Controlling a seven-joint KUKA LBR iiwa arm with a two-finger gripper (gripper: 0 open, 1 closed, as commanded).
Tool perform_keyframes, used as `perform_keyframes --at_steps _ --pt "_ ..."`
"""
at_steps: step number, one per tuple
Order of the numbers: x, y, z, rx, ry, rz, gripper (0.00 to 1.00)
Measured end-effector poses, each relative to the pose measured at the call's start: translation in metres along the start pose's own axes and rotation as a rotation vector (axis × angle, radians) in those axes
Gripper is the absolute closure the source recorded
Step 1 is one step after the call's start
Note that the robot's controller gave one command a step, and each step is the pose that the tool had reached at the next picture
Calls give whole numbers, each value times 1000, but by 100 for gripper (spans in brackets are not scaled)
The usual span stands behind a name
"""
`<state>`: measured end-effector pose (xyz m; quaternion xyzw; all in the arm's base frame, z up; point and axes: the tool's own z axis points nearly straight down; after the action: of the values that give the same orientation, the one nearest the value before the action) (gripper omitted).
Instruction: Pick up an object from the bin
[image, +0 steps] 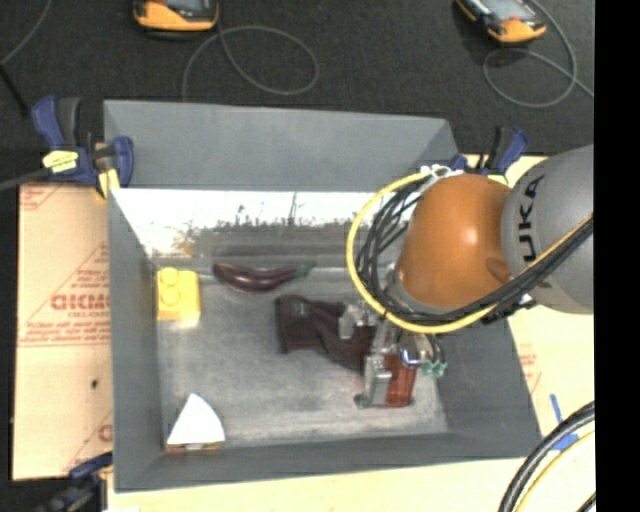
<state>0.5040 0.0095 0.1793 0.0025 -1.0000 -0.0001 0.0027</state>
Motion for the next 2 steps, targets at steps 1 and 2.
perform_keyframes --at_steps 1,2 --pt "-2 0 -4 0 -8 0 0" --pt "-19 -6 22 -1 -14 127 0"
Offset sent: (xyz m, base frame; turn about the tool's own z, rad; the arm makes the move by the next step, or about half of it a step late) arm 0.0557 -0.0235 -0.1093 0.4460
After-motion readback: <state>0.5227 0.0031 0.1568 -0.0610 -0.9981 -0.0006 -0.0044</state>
